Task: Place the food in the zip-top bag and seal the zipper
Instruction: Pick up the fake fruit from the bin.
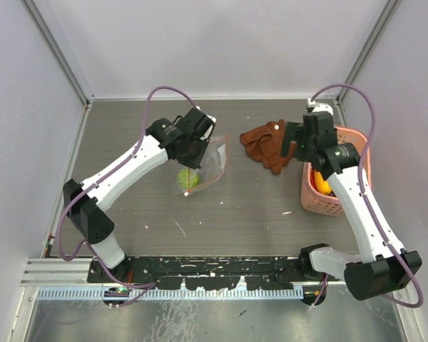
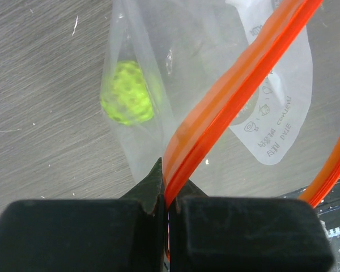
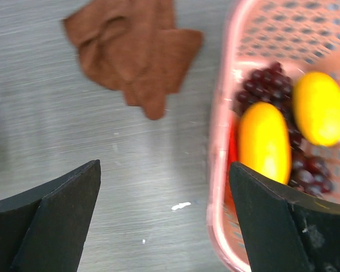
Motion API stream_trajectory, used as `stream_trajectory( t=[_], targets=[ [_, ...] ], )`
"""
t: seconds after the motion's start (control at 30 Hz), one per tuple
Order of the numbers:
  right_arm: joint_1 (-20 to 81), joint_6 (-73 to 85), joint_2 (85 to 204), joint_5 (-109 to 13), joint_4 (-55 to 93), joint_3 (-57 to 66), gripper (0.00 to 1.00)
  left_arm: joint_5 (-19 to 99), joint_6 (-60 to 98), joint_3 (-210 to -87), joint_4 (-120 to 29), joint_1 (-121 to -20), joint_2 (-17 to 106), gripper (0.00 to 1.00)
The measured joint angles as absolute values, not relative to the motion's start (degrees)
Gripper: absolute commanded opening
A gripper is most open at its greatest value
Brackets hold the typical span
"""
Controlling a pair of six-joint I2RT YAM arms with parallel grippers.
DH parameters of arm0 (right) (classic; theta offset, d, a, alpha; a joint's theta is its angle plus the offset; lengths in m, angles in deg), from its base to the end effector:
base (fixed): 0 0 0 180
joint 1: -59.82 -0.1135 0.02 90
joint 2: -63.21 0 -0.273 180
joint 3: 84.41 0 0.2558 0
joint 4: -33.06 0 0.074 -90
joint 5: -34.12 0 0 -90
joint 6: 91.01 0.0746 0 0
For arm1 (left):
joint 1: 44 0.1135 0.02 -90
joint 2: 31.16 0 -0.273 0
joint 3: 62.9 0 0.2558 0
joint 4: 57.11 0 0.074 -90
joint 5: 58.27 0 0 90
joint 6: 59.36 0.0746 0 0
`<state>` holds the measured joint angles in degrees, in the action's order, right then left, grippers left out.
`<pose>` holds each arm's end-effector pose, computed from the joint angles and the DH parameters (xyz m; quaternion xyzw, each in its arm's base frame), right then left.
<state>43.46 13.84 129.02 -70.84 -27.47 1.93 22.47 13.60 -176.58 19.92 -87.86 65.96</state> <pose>0.2545 0.0546 0.3583 0.0432 0.8992 -0.0009 0.4353 0.2764 -0.2490 0.3289 0.2035 0.9423 -0.0614 0.2585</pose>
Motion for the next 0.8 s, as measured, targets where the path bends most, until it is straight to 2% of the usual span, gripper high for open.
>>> stream_trajectory(
  t=[0.1, 0.27, 0.37, 0.43, 0.57, 0.8],
  targets=[
    [50.21, 13.58, 130.41, -71.38, -30.77, 2.96, 0.97, 22.5, 13.6, -175.68, 19.77, -87.86, 65.96, 0.0],
    [60.51, 12.82, 133.52, -70.51, -33.02, 3.62, 0.91, 22.52, 13.58, -175.33, 19.68, -87.86, 65.98, 0.0],
    [66.01, 12.82, 135.11, -68.37, -33.35, 3.42, 0.84, 22.52, 13.58, -175.22, 19.66, -87.86, 65.98, 0.0],
    [69.2, 12.84, 136.38, -67.14, -33.24, 2.7, 0.84, 22.54, 13.58, -175.18, 19.66, -87.83, 65.98, 0.0],
    [72.68, 12.88, 138.57, -65.79, -32.76, -0.43, 0.83, 22.56, 13.58, -175.11, 19.68, -87.79, 65.98, 0.0],
    [73.07, 12.84, 143.29, -61.55, -30.4, -4.97, 0.84, 22.65, 13.58, -175.11, 19.68, -87.75, 65.98, 0.0]
  ],
)
